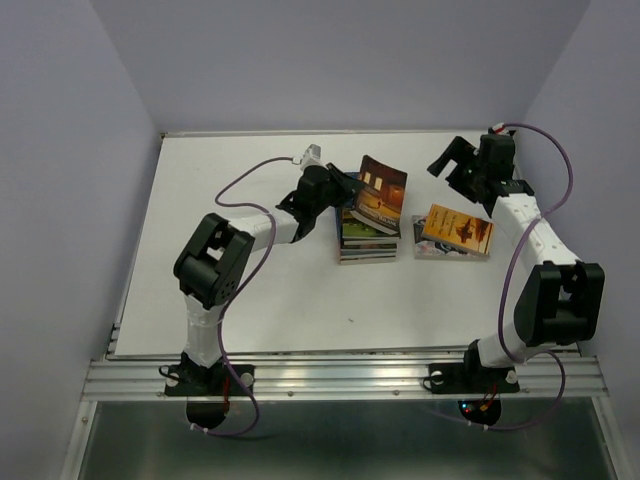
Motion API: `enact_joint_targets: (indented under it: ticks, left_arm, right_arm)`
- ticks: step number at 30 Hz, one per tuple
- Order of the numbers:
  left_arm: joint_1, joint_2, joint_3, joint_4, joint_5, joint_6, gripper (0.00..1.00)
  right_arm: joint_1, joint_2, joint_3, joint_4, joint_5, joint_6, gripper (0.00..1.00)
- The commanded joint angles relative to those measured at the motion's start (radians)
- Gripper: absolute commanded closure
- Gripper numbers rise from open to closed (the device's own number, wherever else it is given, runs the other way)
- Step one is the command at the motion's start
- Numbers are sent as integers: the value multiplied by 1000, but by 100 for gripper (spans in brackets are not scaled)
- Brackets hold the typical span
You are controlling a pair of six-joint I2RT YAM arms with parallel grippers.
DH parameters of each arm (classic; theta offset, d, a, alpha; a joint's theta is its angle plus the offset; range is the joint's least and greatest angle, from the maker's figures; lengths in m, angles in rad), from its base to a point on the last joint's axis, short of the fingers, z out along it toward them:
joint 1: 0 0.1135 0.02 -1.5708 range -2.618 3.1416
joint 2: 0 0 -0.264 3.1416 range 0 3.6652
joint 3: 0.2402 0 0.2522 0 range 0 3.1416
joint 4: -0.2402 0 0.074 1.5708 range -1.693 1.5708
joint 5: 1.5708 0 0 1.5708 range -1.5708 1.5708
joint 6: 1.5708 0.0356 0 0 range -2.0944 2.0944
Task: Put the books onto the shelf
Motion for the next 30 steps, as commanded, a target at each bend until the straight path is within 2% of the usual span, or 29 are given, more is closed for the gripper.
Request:
enact_joint_targets:
  ticks: [1,4,8,13,15,19,22,23,25,30]
  left_arm:
    - [-7,-66,-37,-45,-34,37,84]
    - [-17,-86,-42,-111,-94,70,79]
    - [-34,-104,-34,-162,-115,112,53]
    - [-62,-106,0,-283,-193,152,49]
    - [-76,-98,26,-329,-206,176,41]
    - [-88,-94,49,-390,-223,186,39]
    - [-94,-104,63,-444,-273,201,33]
    - [-94,-109,69,-450,-284,212,18]
    - [-94,-120,84,-490,-319,250,3]
    - [-94,-172,149,-656,-449,293,1]
  right_arm:
    - [-10,-36,-7,24,3,7,0]
    - [-10,-39,-10,24,4,5,0]
    - [-10,-37,-11,24,7,7,0]
    - [-10,-36,-19,24,6,5,0]
    - [-10,-34,-25,24,9,-3,0]
    - [-10,-34,-33,23,12,-19,0]
    - [-10,-30,-34,18,15,-35,0]
    - [-10,-28,-33,17,17,-39,0]
    - [-10,-24,-27,5,33,-62,0]
    - [-48,13,27,-68,125,-142,0]
